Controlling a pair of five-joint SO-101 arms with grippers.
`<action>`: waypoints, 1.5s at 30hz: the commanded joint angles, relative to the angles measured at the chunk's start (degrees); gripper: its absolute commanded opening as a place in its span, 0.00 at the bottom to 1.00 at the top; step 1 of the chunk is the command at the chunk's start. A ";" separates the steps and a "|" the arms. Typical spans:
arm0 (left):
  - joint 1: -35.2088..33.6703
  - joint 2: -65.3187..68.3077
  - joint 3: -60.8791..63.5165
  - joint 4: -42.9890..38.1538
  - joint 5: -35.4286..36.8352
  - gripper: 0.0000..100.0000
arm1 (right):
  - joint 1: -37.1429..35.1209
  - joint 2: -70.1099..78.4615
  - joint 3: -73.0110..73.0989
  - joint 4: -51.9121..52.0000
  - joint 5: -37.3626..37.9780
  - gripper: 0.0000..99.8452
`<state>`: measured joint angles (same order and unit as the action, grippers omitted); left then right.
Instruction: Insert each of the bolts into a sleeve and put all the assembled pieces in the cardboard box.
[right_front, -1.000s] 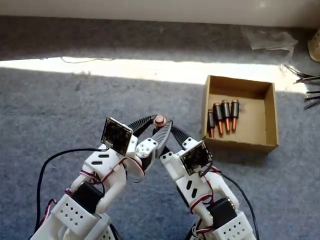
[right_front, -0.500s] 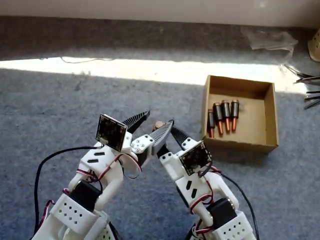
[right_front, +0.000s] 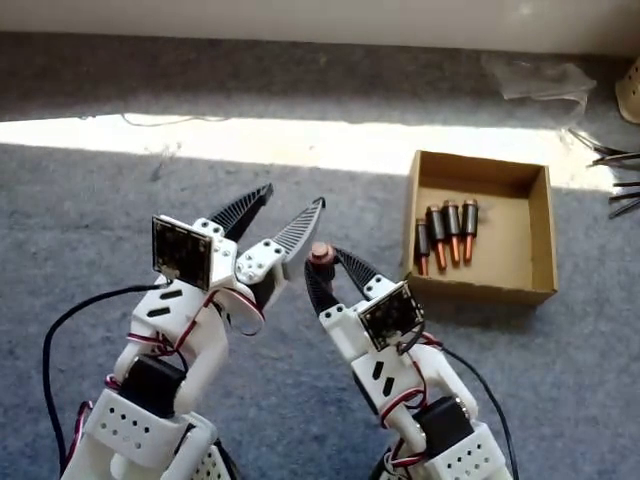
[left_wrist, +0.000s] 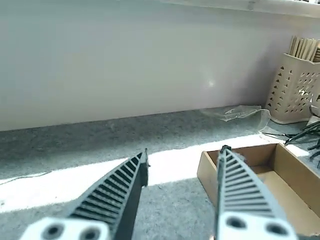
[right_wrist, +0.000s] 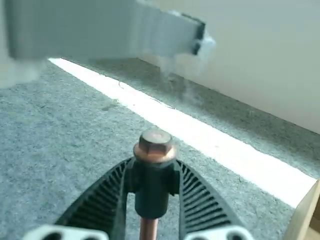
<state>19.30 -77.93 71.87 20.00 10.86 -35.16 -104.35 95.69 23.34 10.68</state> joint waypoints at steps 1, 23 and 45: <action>-4.18 -0.48 -4.97 -0.70 -0.26 0.21 | 0.75 -0.40 6.29 -0.22 0.62 0.00; -20.88 -23.69 -7.16 16.62 -0.26 0.01 | 0.75 -0.57 6.29 3.03 0.62 0.00; -15.43 -23.69 13.05 30.59 -0.35 0.01 | 9.19 -0.57 6.11 3.38 0.62 0.00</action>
<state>2.77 -102.11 82.51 50.42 10.95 -28.92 -104.35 95.69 26.77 10.68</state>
